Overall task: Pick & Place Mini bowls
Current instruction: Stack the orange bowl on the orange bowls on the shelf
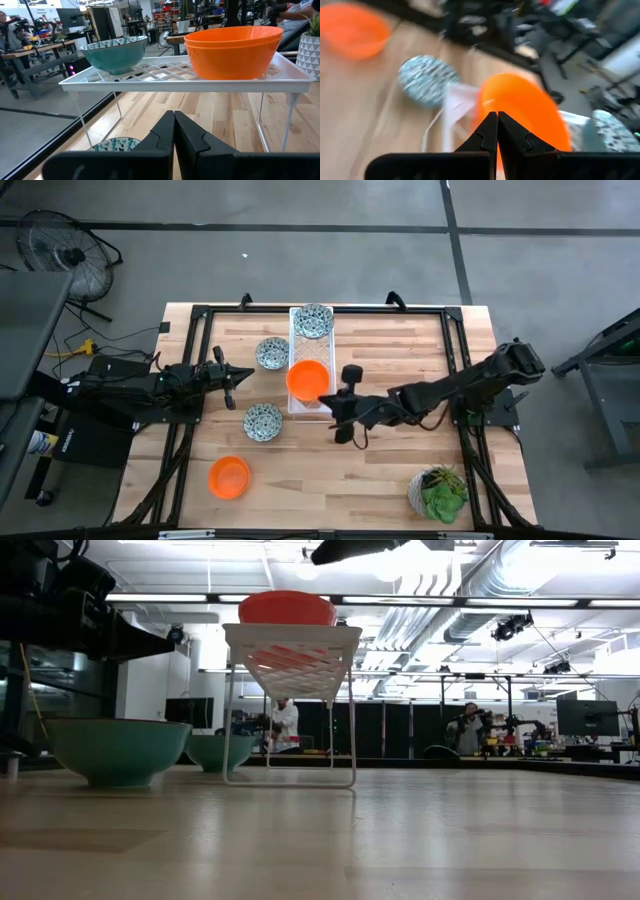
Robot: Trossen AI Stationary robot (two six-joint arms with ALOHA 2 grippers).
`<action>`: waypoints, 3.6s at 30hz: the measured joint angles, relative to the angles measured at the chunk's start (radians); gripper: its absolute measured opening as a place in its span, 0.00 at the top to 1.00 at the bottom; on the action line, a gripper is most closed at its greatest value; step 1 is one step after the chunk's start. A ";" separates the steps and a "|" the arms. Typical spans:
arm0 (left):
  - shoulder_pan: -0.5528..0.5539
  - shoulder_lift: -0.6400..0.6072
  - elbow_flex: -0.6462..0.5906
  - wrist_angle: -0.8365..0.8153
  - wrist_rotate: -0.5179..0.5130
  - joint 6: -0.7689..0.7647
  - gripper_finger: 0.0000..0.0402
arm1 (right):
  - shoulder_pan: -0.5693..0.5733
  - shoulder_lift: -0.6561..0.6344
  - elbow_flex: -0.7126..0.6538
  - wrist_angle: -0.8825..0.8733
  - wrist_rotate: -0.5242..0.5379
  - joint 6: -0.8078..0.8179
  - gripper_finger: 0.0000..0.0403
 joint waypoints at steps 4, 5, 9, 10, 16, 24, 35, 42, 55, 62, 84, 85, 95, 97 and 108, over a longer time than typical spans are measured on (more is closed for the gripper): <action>0.000 0.000 0.000 0.000 0.000 0.000 1.00 | 0.009 0.000 0.043 -0.163 -0.134 -0.015 1.00; 0.000 0.000 0.000 0.000 0.000 0.000 1.00 | 0.009 0.000 0.047 -0.191 -0.160 -0.011 1.00; 0.000 0.000 0.000 0.000 0.000 0.000 1.00 | 0.009 0.000 0.060 -0.311 -0.174 0.088 1.00; 0.000 0.000 0.000 0.000 0.000 0.000 1.00 | 0.008 0.000 0.060 -0.341 -0.170 0.118 1.00; 0.000 0.000 0.000 0.000 0.000 0.000 1.00 | 0.009 -0.028 0.009 -0.442 -0.207 0.211 1.00; 0.000 0.000 0.000 0.000 0.000 0.000 1.00 | 0.008 -0.192 -0.231 -0.183 -0.167 0.228 1.00; 0.000 0.000 0.000 0.000 0.000 0.000 1.00 | 0.033 -0.385 -0.392 0.000 -0.139 0.178 1.00; 0.000 0.000 0.000 0.000 0.000 0.000 1.00 | 0.044 -0.454 -0.454 0.007 -0.159 0.186 1.00; 0.000 0.000 0.000 0.000 0.000 0.000 1.00 | 0.044 -0.455 -0.461 0.031 -0.186 0.201 1.00; 0.000 0.000 0.000 0.001 -0.025 0.000 1.00 | 0.044 -0.455 -0.461 0.033 -0.206 0.181 1.00; 0.000 0.171 0.308 -0.445 0.356 0.017 1.00 | 0.044 -0.455 -0.461 0.034 -0.214 0.158 1.00; 0.000 0.196 0.328 -0.473 0.379 0.010 1.00 | 0.044 -0.455 -0.461 0.034 -0.215 0.156 1.00; 0.000 0.414 0.450 -0.642 0.827 -0.096 1.00 | 0.044 -0.455 -0.461 0.034 -0.215 0.141 1.00; 0.000 0.451 0.467 -0.708 0.882 -0.121 1.00 | 0.044 -0.455 -0.461 0.034 -0.215 0.141 1.00; -0.008 0.622 0.534 -0.948 0.926 -0.189 1.00 | 0.044 -0.454 -0.461 0.033 -0.215 0.148 1.00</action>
